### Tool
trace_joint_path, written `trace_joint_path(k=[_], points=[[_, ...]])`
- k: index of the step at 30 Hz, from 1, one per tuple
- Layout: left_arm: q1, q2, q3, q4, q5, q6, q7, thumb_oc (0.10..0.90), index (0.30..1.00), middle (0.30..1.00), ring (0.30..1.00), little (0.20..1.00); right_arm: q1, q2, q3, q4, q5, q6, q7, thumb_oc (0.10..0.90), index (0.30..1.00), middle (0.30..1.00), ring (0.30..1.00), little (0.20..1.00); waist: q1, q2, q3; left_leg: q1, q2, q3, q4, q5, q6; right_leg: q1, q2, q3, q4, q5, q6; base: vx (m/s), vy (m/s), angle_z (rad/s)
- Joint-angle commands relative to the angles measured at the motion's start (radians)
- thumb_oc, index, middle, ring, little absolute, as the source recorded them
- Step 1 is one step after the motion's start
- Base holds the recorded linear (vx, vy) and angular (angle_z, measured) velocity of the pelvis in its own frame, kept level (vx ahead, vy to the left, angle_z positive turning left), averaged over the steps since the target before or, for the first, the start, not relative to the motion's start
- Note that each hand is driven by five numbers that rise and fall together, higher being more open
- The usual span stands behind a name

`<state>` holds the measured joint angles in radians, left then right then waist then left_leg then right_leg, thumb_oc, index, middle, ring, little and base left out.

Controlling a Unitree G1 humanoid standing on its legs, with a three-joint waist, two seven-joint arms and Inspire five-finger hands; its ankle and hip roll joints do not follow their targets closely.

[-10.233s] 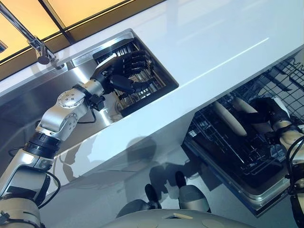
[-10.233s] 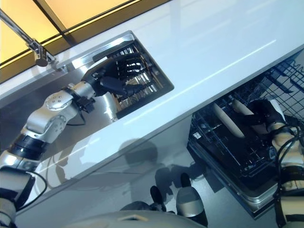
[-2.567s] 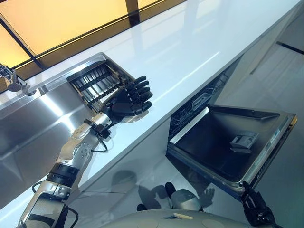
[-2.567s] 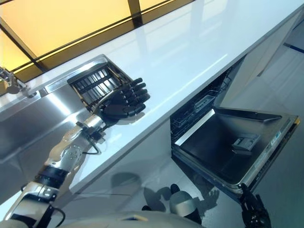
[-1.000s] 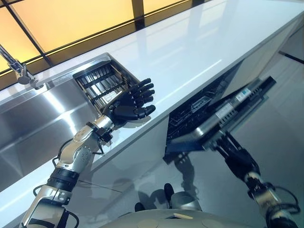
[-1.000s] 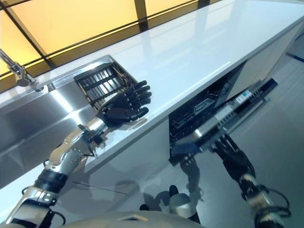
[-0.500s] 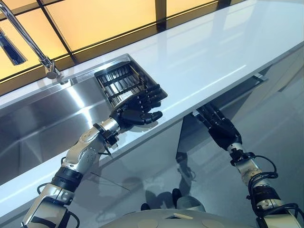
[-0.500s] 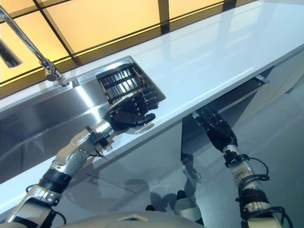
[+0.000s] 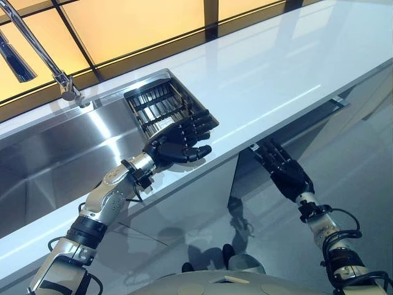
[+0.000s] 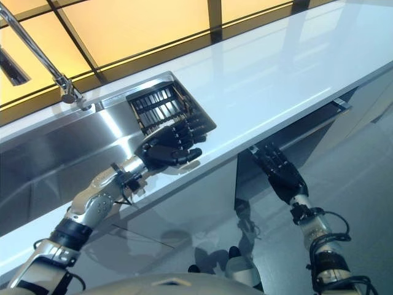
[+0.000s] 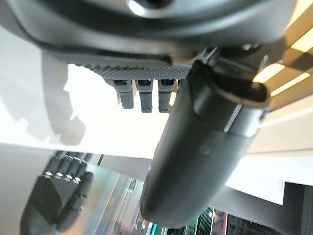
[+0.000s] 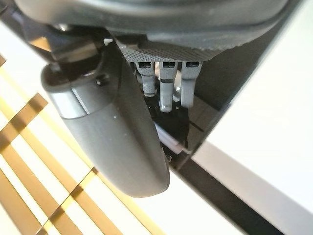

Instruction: Pick up plates and place into dishwasher.

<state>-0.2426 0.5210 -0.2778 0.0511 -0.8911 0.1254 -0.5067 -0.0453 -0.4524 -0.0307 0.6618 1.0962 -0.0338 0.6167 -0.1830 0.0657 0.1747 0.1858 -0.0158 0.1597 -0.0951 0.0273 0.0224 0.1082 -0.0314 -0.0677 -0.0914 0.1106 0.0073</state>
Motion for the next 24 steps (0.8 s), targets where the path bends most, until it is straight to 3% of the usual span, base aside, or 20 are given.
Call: trace_joint_path(k=[1,5,7,10,17,21,24], points=[[-0.058,-0.013,0.042,-0.161,-0.081,-0.032,-0.084,0.8,0.9,0.9,0.9,0.9,-0.058,0.03,-0.034,0.007,-0.013,-0.053,0.027,0.8,0.9,0.9,0.9,0.9,0.014,-0.008,-0.031,0.018,0.013,0.076,0.059,-0.116,0.005,-0.007,0.011,0.042,0.056,-0.094,0.092,0.0,0.0,0.0],[-0.041,-0.005,0.039,-0.265,-0.087,-0.003,-0.121,0.8,0.9,0.9,0.9,0.9,0.038,0.105,-0.051,0.057,-0.003,-0.141,-0.061,0.8,0.9,0.9,0.9,0.9,0.003,-0.009,-0.026,0.021,0.009,0.062,0.044,-0.107,0.006,-0.009,0.014,0.041,0.054,-0.088,0.093,0.0,-0.012,0.03],[-0.04,-0.006,0.048,-0.311,-0.098,0.021,-0.136,0.8,0.9,0.9,0.9,0.9,0.072,0.152,-0.091,0.119,-0.015,-0.218,-0.131,0.8,0.9,0.9,0.9,0.9,0.002,-0.007,-0.027,0.023,0.006,0.052,0.035,-0.105,0.008,-0.006,0.018,0.04,0.053,-0.091,0.092,-0.01,-0.036,0.1],[-0.051,0.006,0.036,-0.355,-0.086,0.049,-0.157,0.8,0.9,0.9,0.9,0.9,0.088,0.189,-0.115,0.144,-0.028,-0.249,-0.236,0.8,0.9,0.9,0.9,0.9,0.005,0.0,-0.028,0.023,0.0,0.027,0.019,-0.097,0.011,-0.001,0.022,0.031,0.048,-0.09,0.087,-0.03,-0.049,0.07],[-0.118,0.04,-0.021,-0.393,-0.143,0.158,-0.194,0.8,0.9,0.9,0.9,0.9,0.043,0.197,-0.115,0.287,-0.027,-0.23,-0.345,0.8,0.9,0.9,0.9,0.9,0.033,0.023,-0.048,0.012,-0.008,-0.019,0.015,-0.094,0.01,0.008,0.026,0.004,0.048,-0.102,0.068,-0.03,-0.046,0.19],[-0.13,0.039,-0.048,-0.405,-0.183,0.158,-0.153,0.8,0.9,0.9,0.9,0.9,0.018,0.192,-0.091,0.331,-0.027,-0.211,-0.367,0.8,0.9,0.9,0.9,0.9,0.05,0.031,-0.056,0.008,-0.011,-0.037,0.021,-0.093,0.007,0.013,0.027,-0.006,0.052,-0.11,0.059,-0.01,-0.046,0.31],[-0.118,0.019,-0.035,-0.404,-0.22,0.11,-0.116,0.8,0.9,0.9,0.9,0.9,0.012,0.194,-0.074,0.35,-0.042,-0.198,-0.374,0.8,0.9,0.9,0.9,0.9,0.067,0.031,-0.061,0.001,-0.013,-0.055,0.03,-0.093,0.004,0.017,0.026,-0.018,0.055,-0.118,0.053,-0.02,-0.055,0.18]])
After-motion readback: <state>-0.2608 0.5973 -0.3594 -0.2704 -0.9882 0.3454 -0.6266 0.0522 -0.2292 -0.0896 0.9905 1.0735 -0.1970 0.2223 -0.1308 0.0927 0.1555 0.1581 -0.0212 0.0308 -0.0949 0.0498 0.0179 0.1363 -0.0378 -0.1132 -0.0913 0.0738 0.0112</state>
